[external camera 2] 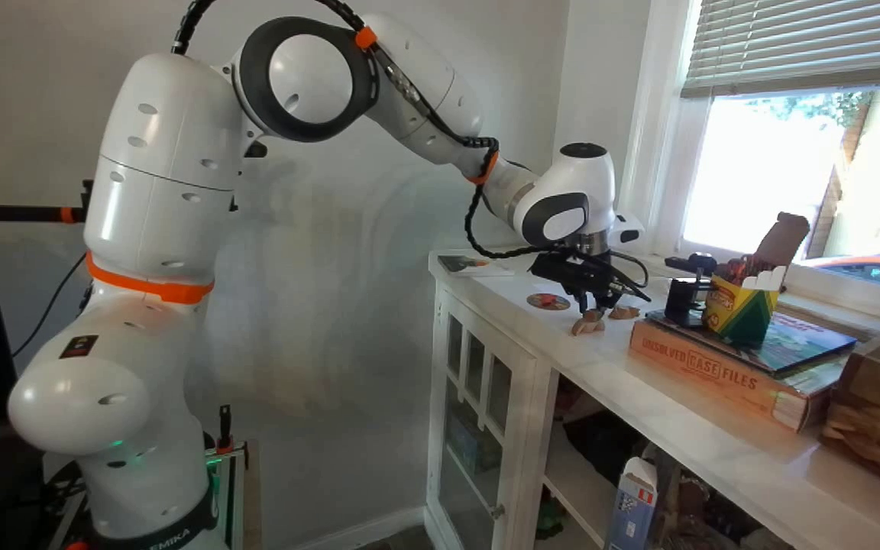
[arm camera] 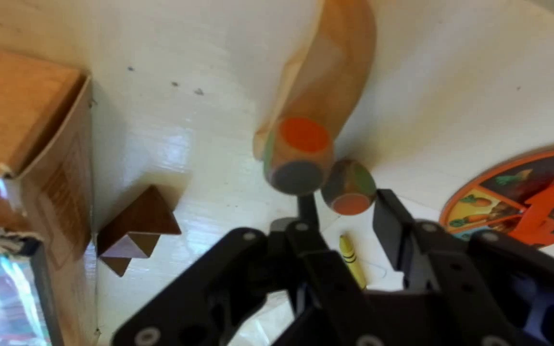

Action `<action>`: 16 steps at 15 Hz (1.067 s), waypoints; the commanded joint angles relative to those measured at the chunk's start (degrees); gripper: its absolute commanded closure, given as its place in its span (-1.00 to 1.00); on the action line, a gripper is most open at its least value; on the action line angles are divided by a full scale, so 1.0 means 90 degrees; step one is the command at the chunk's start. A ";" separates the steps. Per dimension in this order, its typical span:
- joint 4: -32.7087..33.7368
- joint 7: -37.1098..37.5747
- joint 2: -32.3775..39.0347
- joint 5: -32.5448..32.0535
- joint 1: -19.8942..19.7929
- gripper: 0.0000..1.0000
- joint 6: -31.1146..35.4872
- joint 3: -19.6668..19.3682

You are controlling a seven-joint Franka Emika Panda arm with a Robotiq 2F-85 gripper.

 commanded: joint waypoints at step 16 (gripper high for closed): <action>-0.0042 0.0168 -0.0292 -0.0042 0.0127 0.86 -0.0320 -0.0140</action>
